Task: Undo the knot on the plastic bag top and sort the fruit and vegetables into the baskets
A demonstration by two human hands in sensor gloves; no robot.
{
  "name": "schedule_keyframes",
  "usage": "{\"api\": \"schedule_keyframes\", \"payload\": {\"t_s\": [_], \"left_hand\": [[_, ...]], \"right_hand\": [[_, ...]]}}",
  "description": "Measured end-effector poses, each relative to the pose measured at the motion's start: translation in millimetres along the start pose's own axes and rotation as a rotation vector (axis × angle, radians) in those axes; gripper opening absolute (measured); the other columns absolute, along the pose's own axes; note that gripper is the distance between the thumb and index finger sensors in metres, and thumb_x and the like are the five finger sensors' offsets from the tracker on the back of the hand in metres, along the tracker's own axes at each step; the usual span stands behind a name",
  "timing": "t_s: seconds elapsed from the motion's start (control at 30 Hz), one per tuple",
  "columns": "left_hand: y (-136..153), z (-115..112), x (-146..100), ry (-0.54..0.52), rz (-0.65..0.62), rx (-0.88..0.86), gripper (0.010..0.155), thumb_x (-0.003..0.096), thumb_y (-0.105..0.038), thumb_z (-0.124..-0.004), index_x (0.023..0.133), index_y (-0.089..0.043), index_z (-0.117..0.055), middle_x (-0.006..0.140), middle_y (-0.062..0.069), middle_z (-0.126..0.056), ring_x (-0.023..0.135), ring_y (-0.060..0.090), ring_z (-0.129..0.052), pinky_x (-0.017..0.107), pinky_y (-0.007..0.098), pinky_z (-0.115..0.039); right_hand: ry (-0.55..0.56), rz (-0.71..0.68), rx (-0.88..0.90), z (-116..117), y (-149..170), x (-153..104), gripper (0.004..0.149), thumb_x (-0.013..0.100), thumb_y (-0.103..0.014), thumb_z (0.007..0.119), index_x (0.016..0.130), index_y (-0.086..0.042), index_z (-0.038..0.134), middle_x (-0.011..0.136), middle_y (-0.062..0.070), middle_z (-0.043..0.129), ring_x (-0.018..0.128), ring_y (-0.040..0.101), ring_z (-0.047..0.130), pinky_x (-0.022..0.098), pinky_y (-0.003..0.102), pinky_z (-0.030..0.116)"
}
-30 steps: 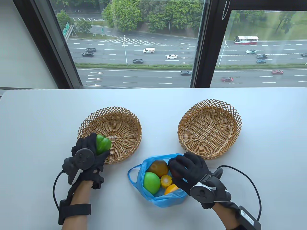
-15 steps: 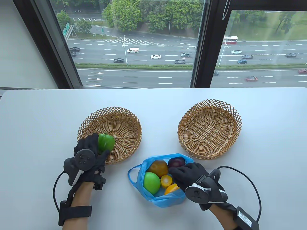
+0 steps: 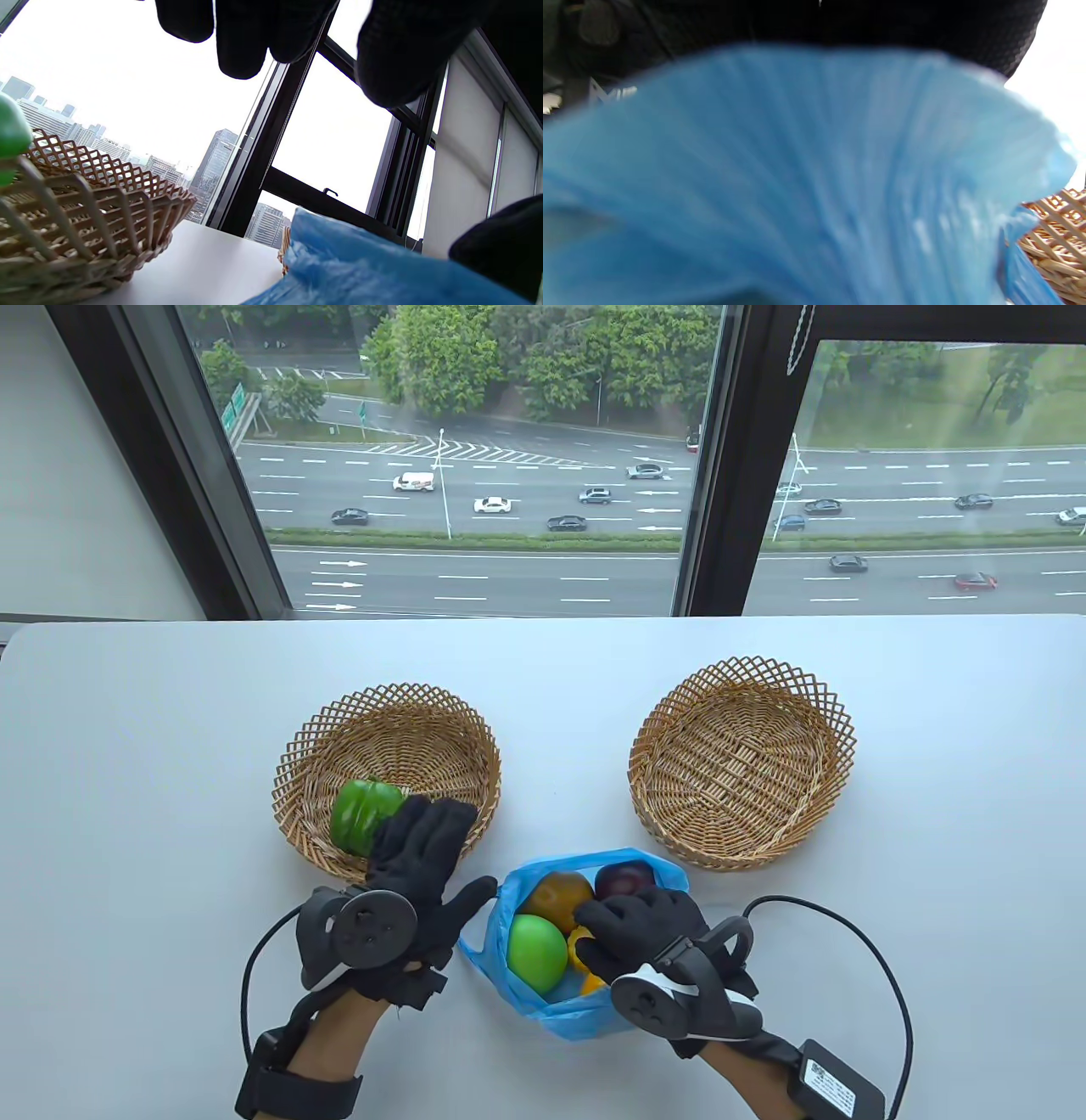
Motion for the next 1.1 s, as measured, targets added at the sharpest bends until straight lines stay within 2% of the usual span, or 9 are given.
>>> {"api": "schedule_keyframes", "payload": {"t_s": [0.1,0.2,0.27,0.37,0.43,0.57,0.7,0.97,1.1], "left_hand": [[-14,-13,0,0.049,-0.046,-0.008,0.073,0.0461,-0.054,-0.083,0.110,-0.025,-0.064,0.115,0.009,-0.068,0.107,0.045,-0.048,0.071,0.067,-0.042],[-26,-35,-1,0.176,-0.098,0.004,0.067,0.0458,-0.055,-0.082,0.106,-0.027,-0.072,0.119,0.010,-0.061,0.109,0.044,-0.042,0.071,0.068,-0.038],[-32,-49,-3,0.257,-0.123,-0.003,0.069,0.0457,-0.058,-0.080,0.106,-0.025,-0.074,0.121,0.012,-0.054,0.109,0.045,-0.035,0.071,0.068,-0.034],[-37,-67,-5,0.384,-0.118,-0.003,0.068,0.0478,-0.055,-0.076,0.108,-0.024,-0.071,0.123,0.013,-0.042,0.109,0.044,-0.025,0.071,0.068,-0.027],[-39,-74,-6,0.416,-0.126,0.004,0.069,0.0485,-0.054,-0.073,0.111,-0.025,-0.067,0.124,0.012,-0.037,0.109,0.043,-0.022,0.071,0.067,-0.026],[-37,-86,-7,0.471,-0.118,0.024,0.072,0.0486,-0.055,-0.070,0.113,-0.024,-0.062,0.124,0.007,-0.033,0.109,0.040,-0.018,0.071,0.067,-0.024],[-32,-93,-6,0.506,-0.088,-0.007,0.078,0.0483,-0.060,-0.067,0.115,-0.020,-0.057,0.124,0.008,-0.031,0.108,0.041,-0.015,0.071,0.066,-0.023],[-30,-97,-7,0.526,-0.068,-0.043,0.077,0.0484,-0.060,-0.067,0.114,-0.019,-0.059,0.124,0.008,-0.041,0.108,0.039,-0.017,0.071,0.066,-0.025],[-27,-99,-7,0.535,-0.054,-0.078,0.077,0.0486,-0.060,-0.067,0.114,-0.019,-0.058,0.123,0.011,-0.041,0.108,0.040,-0.017,0.071,0.065,-0.025]], "right_hand": [[-0.016,-0.011,-0.077,4,-6,3,0.042,0.054,-0.052,0.083,0.083,-0.023,0.092,0.090,0.012,0.088,0.064,0.034,0.093,0.055,0.060,0.076],[-0.101,-0.010,-0.120,13,-8,5,0.048,0.054,-0.055,0.081,0.085,-0.020,0.091,0.106,0.020,0.070,0.086,0.049,0.077,0.060,0.068,0.066],[-0.131,-0.013,-0.147,18,-9,6,0.051,0.054,-0.056,0.080,0.086,-0.019,0.091,0.111,0.024,0.061,0.092,0.054,0.068,0.062,0.070,0.063],[-0.182,-0.018,-0.142,27,-10,8,0.054,0.054,-0.057,0.080,0.089,-0.017,0.090,0.115,0.027,0.052,0.098,0.061,0.053,0.064,0.072,0.057],[-0.250,-0.019,-0.099,34,-9,10,0.059,0.054,-0.057,0.079,0.091,-0.013,0.088,0.115,0.028,0.052,0.100,0.060,0.050,0.065,0.071,0.055],[-0.338,-0.012,-0.016,50,-7,10,0.067,0.055,-0.057,0.077,0.096,-0.004,0.084,0.117,0.029,0.045,0.102,0.064,0.037,0.067,0.072,0.049],[-0.367,-0.003,0.019,55,-6,11,0.070,0.055,-0.056,0.078,0.096,0.000,0.083,0.118,0.031,0.039,0.100,0.065,0.027,0.067,0.071,0.044],[-0.386,0.026,-0.005,56,-5,12,0.074,0.051,-0.062,0.081,0.095,-0.002,0.084,0.119,0.031,0.038,0.099,0.069,0.027,0.066,0.074,0.044],[-0.450,0.032,0.003,62,-8,13,0.077,0.053,-0.060,0.080,0.099,0.002,0.080,0.119,0.032,0.031,0.099,0.070,0.023,0.067,0.074,0.042]]}}
Point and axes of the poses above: the tracker on the back of each hand, its own y axis roughly to the little-finger side, its own x axis roughly from the wrist to the fingertips, z = x × y, the point moved 5 cm from there along x, roughly from the wrist to the fingertips
